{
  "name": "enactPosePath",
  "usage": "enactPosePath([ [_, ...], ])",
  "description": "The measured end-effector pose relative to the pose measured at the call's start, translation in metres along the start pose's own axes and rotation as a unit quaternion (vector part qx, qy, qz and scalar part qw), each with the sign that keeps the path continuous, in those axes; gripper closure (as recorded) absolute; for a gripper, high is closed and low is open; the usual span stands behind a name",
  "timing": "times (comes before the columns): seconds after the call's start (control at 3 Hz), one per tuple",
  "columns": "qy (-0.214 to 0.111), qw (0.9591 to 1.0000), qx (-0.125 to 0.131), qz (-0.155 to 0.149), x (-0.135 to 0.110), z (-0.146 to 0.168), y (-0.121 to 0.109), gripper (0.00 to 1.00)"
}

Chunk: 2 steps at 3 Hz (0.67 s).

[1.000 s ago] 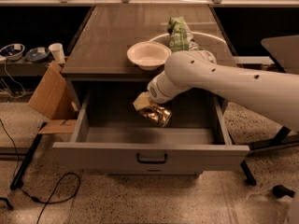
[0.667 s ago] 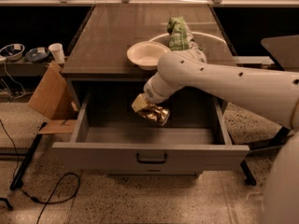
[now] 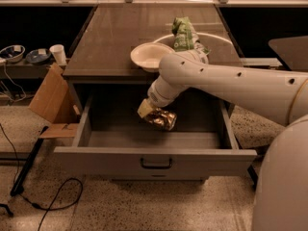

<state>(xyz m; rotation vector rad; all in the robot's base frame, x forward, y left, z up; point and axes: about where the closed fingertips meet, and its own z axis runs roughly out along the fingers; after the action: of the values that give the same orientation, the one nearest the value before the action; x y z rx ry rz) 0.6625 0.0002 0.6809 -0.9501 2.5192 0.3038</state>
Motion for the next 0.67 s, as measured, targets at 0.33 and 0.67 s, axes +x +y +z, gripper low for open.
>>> enactPosePath([
  [0.33, 0.014, 0.9999, 0.005, 0.005, 0.0072, -0.0013, -0.0031, 0.58],
  [0.67, 0.02, 0.9997, 0.009, 0.01, 0.008, -0.0024, -0.0058, 0.35],
])
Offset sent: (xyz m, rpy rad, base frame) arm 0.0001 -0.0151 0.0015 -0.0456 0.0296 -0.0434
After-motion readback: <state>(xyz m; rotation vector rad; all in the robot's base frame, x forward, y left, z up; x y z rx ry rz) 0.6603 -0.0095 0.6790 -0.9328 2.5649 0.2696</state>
